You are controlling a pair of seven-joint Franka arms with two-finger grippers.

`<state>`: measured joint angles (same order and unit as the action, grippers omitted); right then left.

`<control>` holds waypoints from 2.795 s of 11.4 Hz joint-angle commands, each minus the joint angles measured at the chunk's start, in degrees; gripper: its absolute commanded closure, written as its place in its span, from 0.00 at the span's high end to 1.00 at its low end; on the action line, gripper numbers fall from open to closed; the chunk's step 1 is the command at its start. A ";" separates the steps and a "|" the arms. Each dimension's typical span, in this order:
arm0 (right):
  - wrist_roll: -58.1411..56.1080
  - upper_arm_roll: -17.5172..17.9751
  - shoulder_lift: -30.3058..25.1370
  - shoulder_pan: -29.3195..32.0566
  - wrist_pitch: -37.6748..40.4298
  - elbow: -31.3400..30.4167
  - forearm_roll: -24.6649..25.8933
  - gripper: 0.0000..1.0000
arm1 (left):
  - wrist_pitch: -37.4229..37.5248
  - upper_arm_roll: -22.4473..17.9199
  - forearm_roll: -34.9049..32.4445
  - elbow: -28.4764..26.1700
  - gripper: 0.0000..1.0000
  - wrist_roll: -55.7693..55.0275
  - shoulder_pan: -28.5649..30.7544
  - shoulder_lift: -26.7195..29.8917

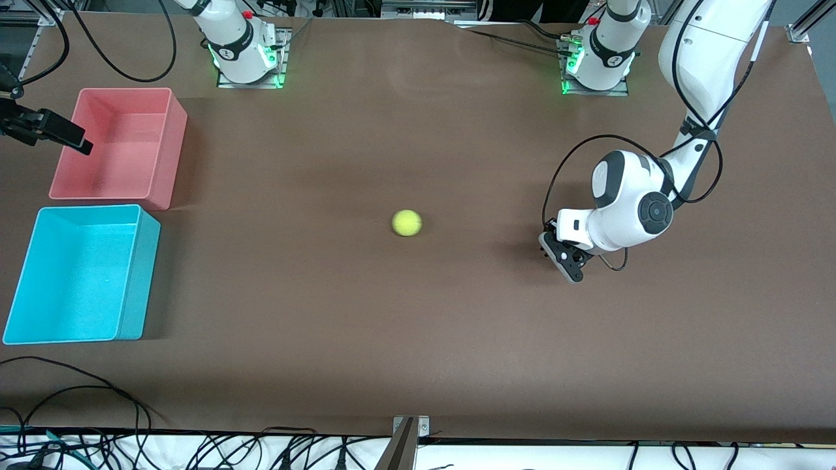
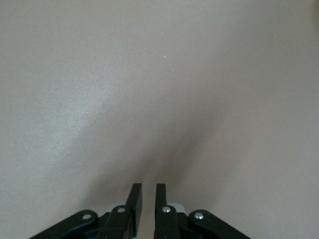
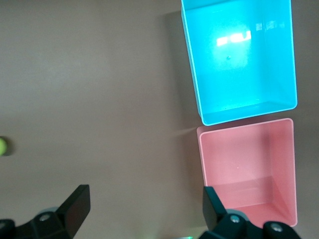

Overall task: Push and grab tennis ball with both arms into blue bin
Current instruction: 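Push the tennis ball with the left gripper toward the bins, then reach the right gripper to the ball while the left gripper withdraws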

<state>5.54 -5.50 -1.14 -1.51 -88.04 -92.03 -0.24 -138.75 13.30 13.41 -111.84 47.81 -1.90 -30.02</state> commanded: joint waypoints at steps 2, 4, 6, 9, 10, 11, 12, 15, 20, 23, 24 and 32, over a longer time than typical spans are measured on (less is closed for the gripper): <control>0.18 -0.04 2.88 0.19 1.64 0.36 -0.99 1.00 | 1.03 -0.29 -0.40 -0.39 0.53 -0.52 0.41 0.75; 0.26 -0.04 4.12 0.19 1.82 0.18 -2.39 1.00 | 1.12 -1.17 -0.40 -1.44 0.58 0.00 0.41 1.72; 0.00 0.05 5.26 0.10 1.90 0.09 -3.80 1.00 | 1.12 -1.26 -0.49 -3.29 0.83 -0.43 2.24 2.86; 0.09 0.05 5.44 0.19 2.86 0.18 -3.71 1.00 | 1.03 -1.44 -0.84 -7.77 1.00 -0.79 4.01 7.68; 0.35 -0.04 5.71 0.10 2.96 -0.25 -2.84 1.00 | 1.12 -1.44 -0.84 -10.13 1.00 -0.79 5.06 11.27; 0.35 -0.12 7.27 0.27 2.35 -0.26 -2.31 1.00 | 0.86 -3.09 -0.75 -10.85 1.00 -0.79 5.24 14.52; 0.35 -0.21 8.86 0.45 1.39 -0.34 -1.00 1.00 | 0.94 -5.28 -0.84 -10.59 1.00 -0.79 5.16 17.77; 0.44 -0.21 13.17 0.10 -2.30 -0.35 0.07 1.00 | 1.90 -12.50 -0.84 -5.68 1.00 0.09 5.24 20.35; 1.05 -0.21 22.12 0.10 -9.94 -1.30 0.94 1.00 | 27.54 -18.66 -2.15 12.68 1.00 -1.22 4.98 20.79; 1.23 -0.12 25.22 -1.47 -18.80 -8.92 1.65 1.00 | 37.46 -15.43 -10.13 18.39 1.00 -13.66 3.49 25.09; 1.32 -0.21 25.13 -2.26 -23.27 -13.31 2.35 1.00 | 42.29 -12.80 -13.99 21.55 1.00 -17.97 3.31 25.36; 8.52 -0.04 25.83 -4.91 -27.79 -21.97 17.38 1.00 | 56.05 -9.17 -16.66 22.55 1.00 -41.56 0.67 33.36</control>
<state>11.93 -5.56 25.94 -5.74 -114.05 -111.83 14.94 -82.75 3.50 -1.88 -85.16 11.66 0.04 0.22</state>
